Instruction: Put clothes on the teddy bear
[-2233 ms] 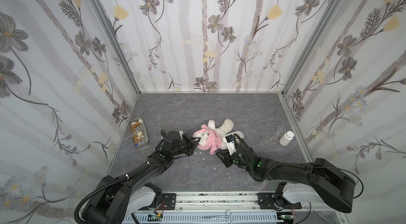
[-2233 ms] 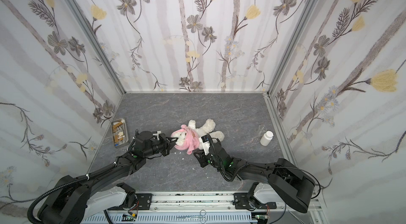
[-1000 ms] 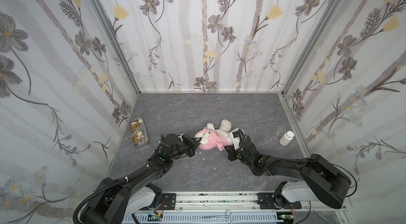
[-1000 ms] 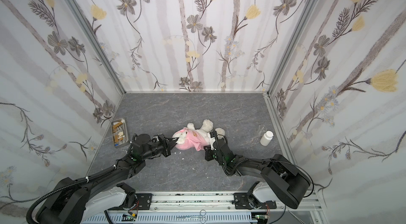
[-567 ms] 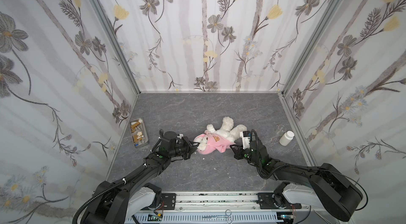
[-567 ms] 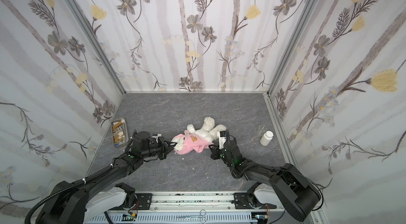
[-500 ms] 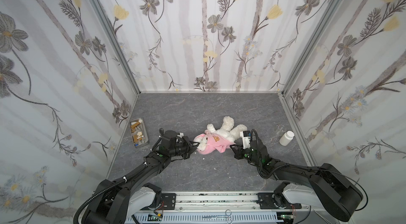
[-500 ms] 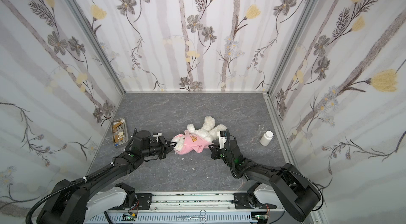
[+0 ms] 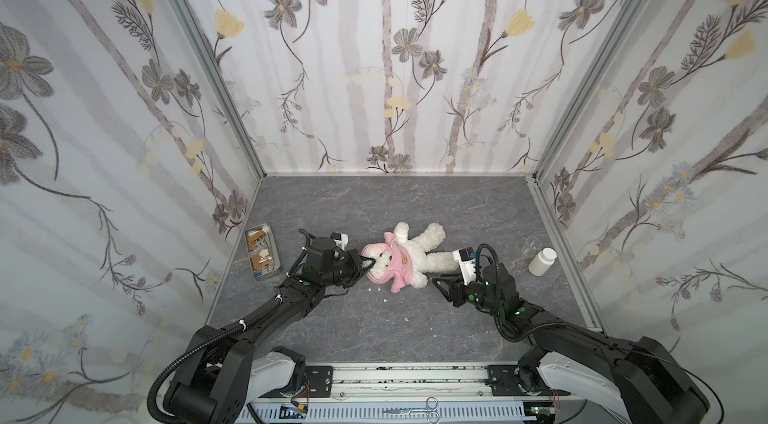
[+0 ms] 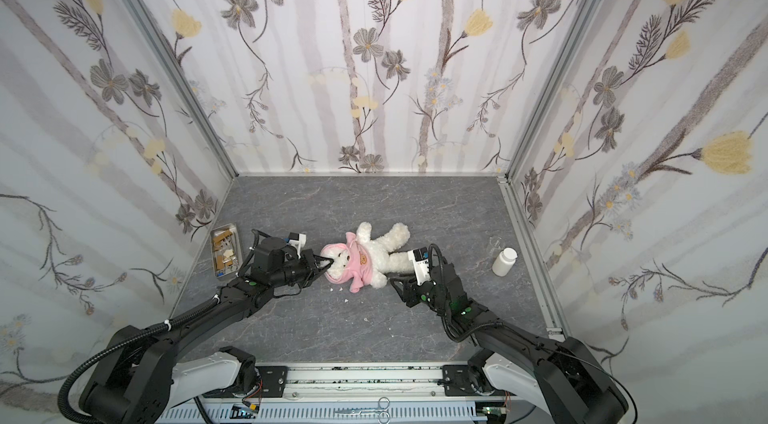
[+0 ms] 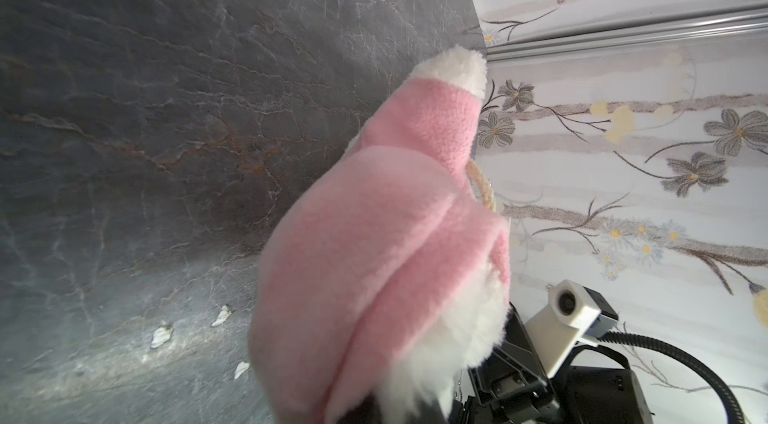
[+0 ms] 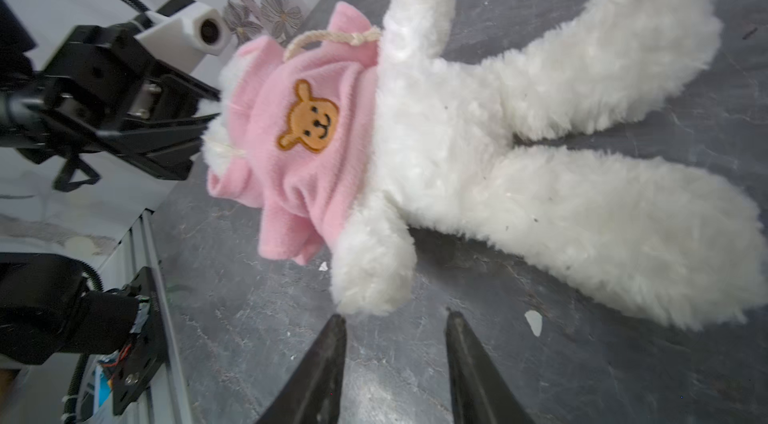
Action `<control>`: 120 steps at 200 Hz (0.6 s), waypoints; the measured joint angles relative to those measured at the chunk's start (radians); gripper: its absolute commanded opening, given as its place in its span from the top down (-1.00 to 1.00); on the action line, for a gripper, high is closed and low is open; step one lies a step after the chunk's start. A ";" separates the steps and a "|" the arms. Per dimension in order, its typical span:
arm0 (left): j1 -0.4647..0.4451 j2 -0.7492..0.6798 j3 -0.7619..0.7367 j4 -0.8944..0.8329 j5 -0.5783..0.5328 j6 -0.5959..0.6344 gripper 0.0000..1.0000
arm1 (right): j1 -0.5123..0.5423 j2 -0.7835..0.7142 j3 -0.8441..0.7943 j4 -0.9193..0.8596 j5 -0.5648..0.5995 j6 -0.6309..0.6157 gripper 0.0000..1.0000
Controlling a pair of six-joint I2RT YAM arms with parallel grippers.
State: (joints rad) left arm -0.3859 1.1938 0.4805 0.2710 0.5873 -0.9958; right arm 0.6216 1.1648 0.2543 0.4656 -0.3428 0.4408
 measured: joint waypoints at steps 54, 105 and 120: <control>-0.004 0.014 0.002 0.024 0.067 0.171 1.00 | -0.016 0.248 0.199 0.051 -0.159 0.080 0.48; -0.008 0.018 0.008 0.026 0.099 0.210 1.00 | -0.034 0.438 0.227 0.155 -0.249 0.182 0.40; -0.008 0.018 0.008 0.028 0.105 0.212 1.00 | -0.033 0.482 0.233 0.189 -0.265 0.208 0.40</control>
State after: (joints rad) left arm -0.3939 1.2121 0.4885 0.2989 0.6926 -0.7837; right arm 0.5888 1.6470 0.4870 0.6548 -0.6075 0.6491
